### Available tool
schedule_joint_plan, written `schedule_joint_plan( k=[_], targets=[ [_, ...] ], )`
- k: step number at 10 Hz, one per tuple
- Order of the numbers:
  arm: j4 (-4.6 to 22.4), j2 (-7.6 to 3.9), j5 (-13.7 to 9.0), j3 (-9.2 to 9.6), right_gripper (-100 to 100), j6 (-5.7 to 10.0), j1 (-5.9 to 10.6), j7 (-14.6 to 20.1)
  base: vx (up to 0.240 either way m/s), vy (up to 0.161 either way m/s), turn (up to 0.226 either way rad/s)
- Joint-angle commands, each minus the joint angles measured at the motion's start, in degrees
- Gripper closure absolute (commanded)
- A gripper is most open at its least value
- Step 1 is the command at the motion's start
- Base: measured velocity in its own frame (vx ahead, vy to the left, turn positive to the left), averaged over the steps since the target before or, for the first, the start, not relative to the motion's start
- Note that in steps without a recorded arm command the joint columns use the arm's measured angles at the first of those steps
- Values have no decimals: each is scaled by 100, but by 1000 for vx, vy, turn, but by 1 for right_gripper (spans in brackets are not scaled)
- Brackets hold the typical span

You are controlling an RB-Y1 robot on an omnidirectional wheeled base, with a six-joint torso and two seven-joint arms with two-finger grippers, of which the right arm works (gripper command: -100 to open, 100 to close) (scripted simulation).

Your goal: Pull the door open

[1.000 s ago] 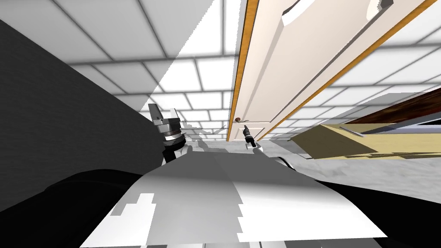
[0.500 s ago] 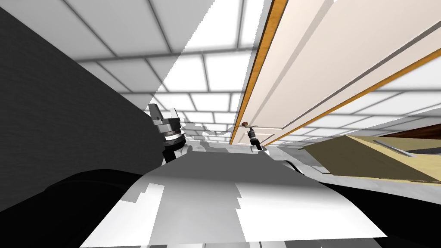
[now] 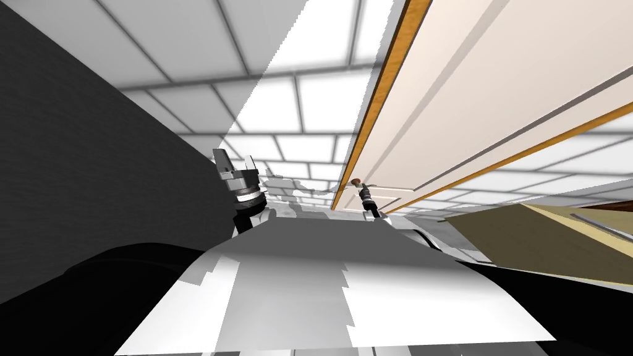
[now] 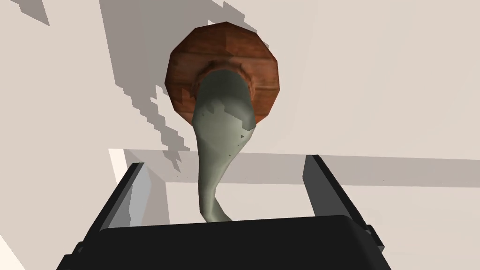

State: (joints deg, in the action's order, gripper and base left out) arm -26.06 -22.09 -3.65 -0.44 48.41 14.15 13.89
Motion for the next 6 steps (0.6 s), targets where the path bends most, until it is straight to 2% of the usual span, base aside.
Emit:
schedule_joint_plan(
  k=[1, 2, 4, 5, 6],
  targets=[
    [-213, -42, -7, -7, -100, -92, -109, 35, 51, 11, -25],
    [-160, -187, -51, -59, -100, 2, -196, 137, 144, 23, 142],
    [-120, -171, -45, -51, -100, 33, -174, 126, 102, 6, 50],
    [-120, -171, -45, -51, 100, 33, -174, 126, 0, 0, 0],
    [-120, -171, -45, -51, 100, 33, -174, 126, -17, -1, -3]
  ],
)
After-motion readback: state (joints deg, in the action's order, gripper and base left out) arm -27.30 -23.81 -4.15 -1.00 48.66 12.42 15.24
